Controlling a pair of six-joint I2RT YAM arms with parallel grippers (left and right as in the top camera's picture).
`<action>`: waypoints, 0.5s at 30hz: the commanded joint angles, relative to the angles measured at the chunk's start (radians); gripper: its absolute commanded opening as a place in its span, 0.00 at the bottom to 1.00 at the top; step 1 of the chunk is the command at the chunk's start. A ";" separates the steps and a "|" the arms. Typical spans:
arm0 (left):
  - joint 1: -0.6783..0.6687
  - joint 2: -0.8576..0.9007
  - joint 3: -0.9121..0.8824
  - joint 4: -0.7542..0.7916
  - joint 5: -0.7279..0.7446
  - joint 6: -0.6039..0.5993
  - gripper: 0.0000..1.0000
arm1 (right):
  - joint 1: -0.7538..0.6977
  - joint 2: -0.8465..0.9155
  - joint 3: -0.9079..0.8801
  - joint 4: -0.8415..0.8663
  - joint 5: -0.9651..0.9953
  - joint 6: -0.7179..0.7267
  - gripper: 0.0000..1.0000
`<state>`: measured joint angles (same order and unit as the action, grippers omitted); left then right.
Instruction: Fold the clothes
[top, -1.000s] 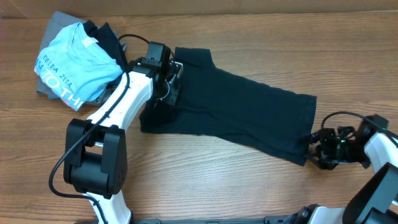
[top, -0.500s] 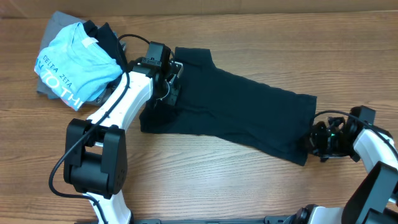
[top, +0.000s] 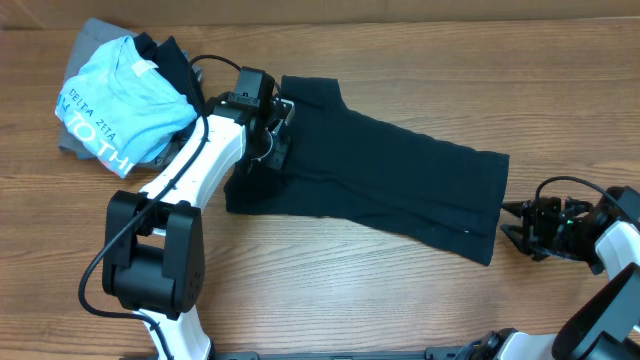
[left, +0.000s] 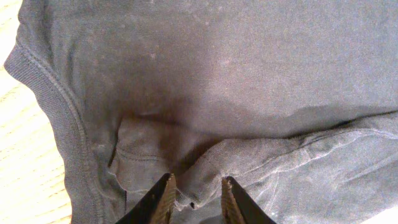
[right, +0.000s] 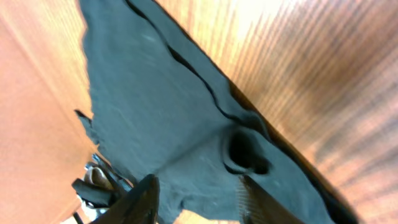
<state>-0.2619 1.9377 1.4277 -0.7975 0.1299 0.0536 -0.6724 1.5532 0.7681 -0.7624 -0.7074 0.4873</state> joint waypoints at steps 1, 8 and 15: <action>0.000 0.002 0.019 -0.002 -0.007 -0.009 0.31 | 0.008 -0.018 0.003 -0.046 0.010 -0.173 0.40; 0.000 0.002 0.019 -0.002 -0.007 -0.009 0.32 | 0.066 -0.018 -0.013 -0.106 0.217 -0.221 0.49; 0.000 0.002 0.019 -0.003 -0.006 -0.010 0.33 | 0.164 -0.018 -0.094 0.097 0.201 -0.142 0.41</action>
<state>-0.2619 1.9377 1.4277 -0.7971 0.1295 0.0536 -0.5449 1.5524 0.7033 -0.7063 -0.5255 0.3168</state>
